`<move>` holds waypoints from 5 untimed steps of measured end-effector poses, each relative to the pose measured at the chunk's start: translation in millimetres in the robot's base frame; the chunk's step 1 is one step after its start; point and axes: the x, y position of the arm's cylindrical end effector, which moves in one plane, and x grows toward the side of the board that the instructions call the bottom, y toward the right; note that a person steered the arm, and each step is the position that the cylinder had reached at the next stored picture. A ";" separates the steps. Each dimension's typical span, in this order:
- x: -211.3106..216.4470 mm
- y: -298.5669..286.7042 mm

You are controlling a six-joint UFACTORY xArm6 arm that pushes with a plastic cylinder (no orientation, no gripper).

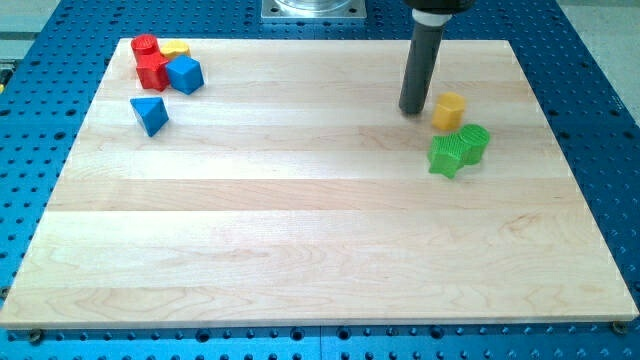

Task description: Push the hexagon and green star into the green circle

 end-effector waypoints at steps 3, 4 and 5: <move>3.3 21.3; 38.0 34.8; -19.6 51.7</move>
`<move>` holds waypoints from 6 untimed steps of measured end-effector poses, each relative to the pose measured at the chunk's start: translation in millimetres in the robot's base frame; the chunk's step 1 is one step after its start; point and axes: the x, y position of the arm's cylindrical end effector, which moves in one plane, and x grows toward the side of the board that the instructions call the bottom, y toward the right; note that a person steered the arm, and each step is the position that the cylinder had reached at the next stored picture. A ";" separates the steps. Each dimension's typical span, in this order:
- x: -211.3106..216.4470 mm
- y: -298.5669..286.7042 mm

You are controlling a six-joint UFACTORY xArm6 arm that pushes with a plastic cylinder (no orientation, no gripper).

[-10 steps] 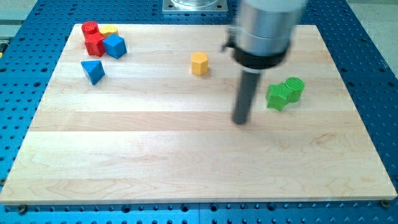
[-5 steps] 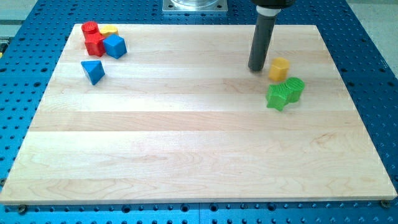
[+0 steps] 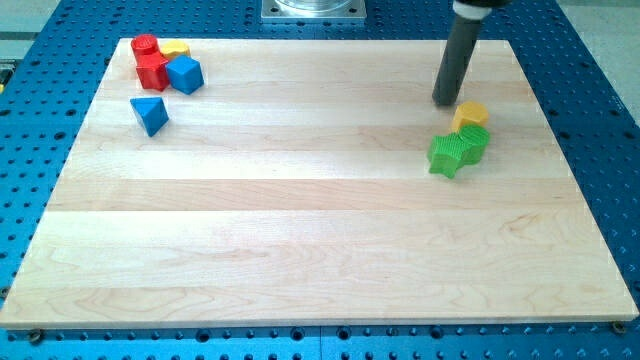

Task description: Push the hexagon and green star into the green circle

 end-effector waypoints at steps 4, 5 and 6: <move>104.6 -211.7; 160.3 -362.7; 92.3 -394.2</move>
